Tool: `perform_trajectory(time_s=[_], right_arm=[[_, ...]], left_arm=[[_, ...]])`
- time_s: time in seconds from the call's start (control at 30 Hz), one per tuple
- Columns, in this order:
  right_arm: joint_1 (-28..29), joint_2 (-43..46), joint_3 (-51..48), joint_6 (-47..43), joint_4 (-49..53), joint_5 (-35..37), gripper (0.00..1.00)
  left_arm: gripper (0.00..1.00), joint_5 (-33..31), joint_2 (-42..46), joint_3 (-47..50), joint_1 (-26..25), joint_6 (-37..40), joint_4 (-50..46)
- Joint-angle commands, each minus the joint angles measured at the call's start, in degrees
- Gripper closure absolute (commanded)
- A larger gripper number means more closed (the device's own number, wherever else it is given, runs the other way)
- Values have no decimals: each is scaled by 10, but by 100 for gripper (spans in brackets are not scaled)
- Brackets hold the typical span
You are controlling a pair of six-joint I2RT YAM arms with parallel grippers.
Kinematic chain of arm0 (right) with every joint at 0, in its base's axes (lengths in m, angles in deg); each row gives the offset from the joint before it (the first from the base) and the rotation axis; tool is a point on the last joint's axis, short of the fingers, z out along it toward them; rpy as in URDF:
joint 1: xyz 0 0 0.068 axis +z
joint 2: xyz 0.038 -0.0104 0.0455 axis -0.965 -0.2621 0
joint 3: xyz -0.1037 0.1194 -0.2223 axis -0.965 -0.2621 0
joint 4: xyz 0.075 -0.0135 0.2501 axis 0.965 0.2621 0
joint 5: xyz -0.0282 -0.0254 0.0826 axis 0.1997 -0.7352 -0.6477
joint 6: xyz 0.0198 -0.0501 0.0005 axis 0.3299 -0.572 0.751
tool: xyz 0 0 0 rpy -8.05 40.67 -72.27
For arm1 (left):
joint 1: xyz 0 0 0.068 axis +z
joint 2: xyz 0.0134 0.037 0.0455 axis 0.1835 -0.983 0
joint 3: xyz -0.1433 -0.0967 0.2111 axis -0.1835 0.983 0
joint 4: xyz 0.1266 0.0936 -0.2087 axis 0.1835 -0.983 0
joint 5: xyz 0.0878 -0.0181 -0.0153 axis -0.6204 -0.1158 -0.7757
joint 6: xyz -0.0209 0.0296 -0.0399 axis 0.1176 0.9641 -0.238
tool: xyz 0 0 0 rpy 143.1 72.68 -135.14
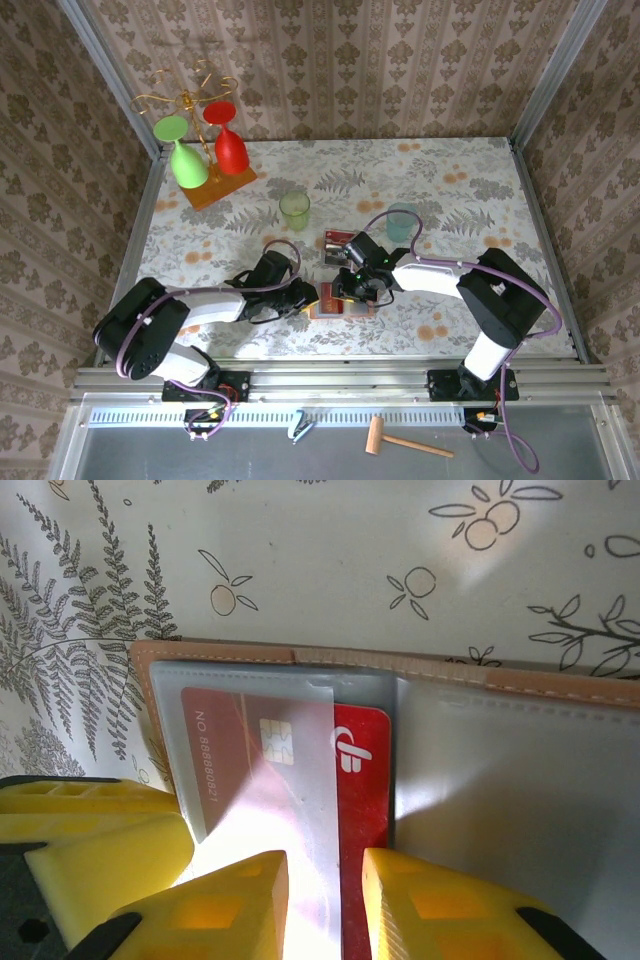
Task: Take the credit cards out of the card holder
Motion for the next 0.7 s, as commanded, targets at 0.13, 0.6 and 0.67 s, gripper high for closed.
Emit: perform_trajectory(time_s=[0.13, 0.6, 0.67], right_arm=[[-5, 16, 12, -19, 40, 29, 73], [-8, 34, 14, -29, 53, 41, 73], [-8, 40, 13, -29, 50, 41, 73]], left_arm=[[79, 3, -6, 21, 3, 6, -1], [79, 2, 3, 9, 2, 6, -6], [79, 1, 11, 5, 1, 9, -16]])
